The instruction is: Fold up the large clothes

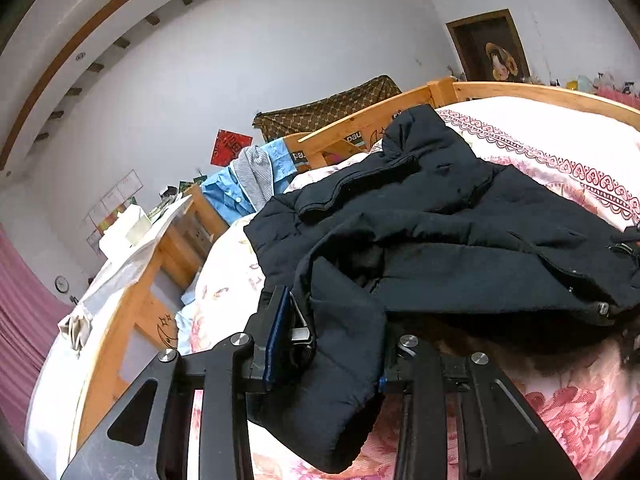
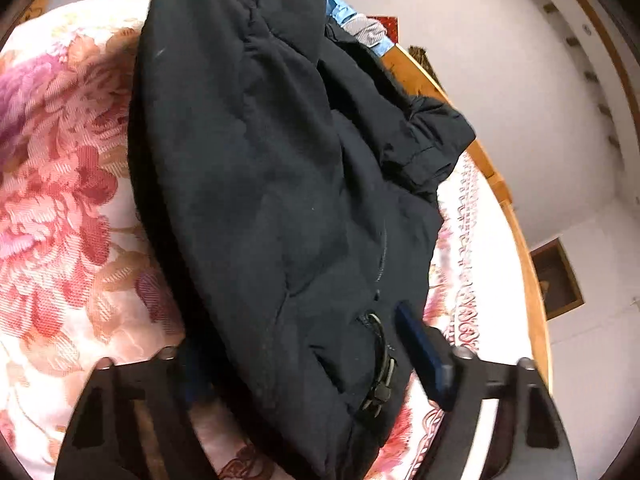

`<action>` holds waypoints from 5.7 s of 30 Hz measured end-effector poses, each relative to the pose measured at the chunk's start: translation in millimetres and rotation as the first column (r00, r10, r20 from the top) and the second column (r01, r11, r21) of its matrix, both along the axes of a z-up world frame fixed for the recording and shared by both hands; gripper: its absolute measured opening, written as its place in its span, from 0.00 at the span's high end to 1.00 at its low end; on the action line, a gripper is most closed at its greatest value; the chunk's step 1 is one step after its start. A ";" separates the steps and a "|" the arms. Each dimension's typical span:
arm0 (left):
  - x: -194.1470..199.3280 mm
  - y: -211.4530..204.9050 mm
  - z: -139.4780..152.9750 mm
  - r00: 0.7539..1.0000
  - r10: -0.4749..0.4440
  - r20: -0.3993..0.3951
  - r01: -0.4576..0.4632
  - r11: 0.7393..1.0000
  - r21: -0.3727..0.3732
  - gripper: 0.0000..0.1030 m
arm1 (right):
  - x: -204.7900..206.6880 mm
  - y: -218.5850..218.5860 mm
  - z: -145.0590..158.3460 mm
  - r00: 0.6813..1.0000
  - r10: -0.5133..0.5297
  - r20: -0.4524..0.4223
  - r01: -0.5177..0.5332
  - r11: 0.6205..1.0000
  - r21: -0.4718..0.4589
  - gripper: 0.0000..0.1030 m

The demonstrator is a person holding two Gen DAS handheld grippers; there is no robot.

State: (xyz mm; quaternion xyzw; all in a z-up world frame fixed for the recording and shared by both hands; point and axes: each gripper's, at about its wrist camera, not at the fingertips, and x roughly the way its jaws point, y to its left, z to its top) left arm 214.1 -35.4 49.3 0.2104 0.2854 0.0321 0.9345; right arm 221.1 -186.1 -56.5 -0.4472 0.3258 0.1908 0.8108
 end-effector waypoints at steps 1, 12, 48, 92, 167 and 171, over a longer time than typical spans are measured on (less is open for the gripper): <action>-2.4 1.0 -0.9 1.000 -0.002 0.001 0.002 1.000 0.003 0.70 | -1.9 -1.6 0.2 1.000 0.010 0.014 -0.009 1.000 -0.003 0.47; -69.3 1.5 -38.3 0.996 0.028 0.084 -0.030 0.999 0.022 0.87 | 6.8 -36.9 48.6 1.000 -0.022 -0.020 0.027 0.956 0.292 0.92; 16.7 -1.4 89.6 0.998 0.053 0.034 -0.047 0.986 -0.158 0.90 | 125.9 -40.2 203.2 0.999 0.040 -0.027 -0.016 0.805 0.593 0.93; 172.6 47.2 29.3 0.998 0.037 0.059 -0.006 0.889 -0.458 0.37 | 340.7 2.5 113.5 0.976 -0.213 -0.054 0.198 0.746 0.636 0.05; 255.8 153.1 -21.1 0.923 0.368 -0.113 -0.362 0.729 -0.581 0.01 | 414.1 46.1 12.5 0.971 -0.076 -0.225 0.218 0.662 0.718 0.00; 241.2 168.6 -29.3 0.918 0.340 -0.204 -0.393 0.717 -0.575 0.01 | 388.6 12.0 37.8 0.973 -0.052 -0.227 0.209 0.623 0.754 0.00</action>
